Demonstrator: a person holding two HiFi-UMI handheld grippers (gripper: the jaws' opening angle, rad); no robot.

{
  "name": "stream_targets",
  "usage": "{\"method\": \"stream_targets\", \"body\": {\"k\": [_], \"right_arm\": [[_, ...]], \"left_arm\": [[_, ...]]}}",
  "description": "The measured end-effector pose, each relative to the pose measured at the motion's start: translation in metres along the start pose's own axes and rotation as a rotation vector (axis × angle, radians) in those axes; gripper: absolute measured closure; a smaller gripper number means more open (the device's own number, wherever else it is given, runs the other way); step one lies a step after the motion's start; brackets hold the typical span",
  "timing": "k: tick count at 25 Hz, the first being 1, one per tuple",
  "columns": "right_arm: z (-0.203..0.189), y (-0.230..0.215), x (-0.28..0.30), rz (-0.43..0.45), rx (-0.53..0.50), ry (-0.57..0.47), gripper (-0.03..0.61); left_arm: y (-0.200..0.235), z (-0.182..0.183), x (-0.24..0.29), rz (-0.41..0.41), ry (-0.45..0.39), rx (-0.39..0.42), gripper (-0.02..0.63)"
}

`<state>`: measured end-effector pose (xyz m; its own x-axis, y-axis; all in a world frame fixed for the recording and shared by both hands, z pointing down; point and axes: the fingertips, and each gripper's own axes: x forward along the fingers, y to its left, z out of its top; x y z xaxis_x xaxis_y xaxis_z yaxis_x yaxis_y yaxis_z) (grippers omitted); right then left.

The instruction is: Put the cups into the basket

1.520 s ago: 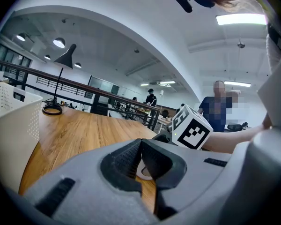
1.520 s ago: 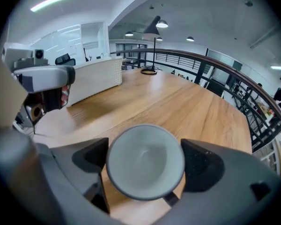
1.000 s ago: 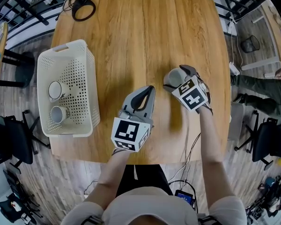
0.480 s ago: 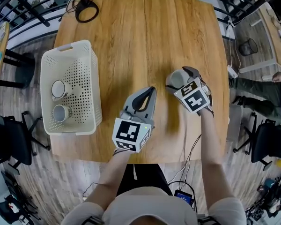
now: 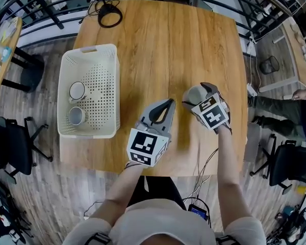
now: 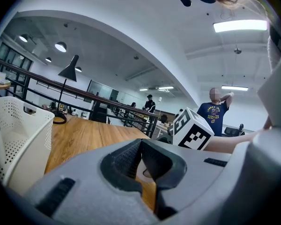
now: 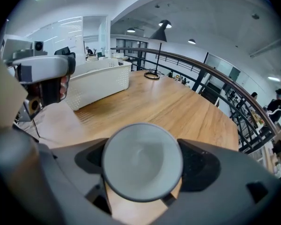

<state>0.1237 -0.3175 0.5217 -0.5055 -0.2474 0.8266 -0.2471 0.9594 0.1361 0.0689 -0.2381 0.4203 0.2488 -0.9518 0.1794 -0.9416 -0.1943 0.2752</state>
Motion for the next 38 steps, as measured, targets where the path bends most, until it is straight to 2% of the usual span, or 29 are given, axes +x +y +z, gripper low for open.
{"method": "stream_targets", "body": {"k": [10, 17, 27, 38], "right_arm": [[0.039, 0.025, -0.016, -0.004, -0.076, -0.026, 0.129], [0.076, 0.05, -0.024, 0.009, -0.125, -0.068, 0.129], [0.134, 0.085, -0.03, 0.021, -0.223, -0.112, 0.129], [0.21, 0.14, -0.022, 0.063, -0.349, -0.177, 0.129]], "left_arm": [[0.0, 0.022, -0.028, -0.001, -0.035, 0.018, 0.604], [0.014, 0.037, -0.057, 0.035, -0.068, 0.03, 0.604], [0.047, 0.052, -0.102, 0.121, -0.118, 0.022, 0.604], [0.102, 0.065, -0.164, 0.258, -0.172, 0.009, 0.604]]}}
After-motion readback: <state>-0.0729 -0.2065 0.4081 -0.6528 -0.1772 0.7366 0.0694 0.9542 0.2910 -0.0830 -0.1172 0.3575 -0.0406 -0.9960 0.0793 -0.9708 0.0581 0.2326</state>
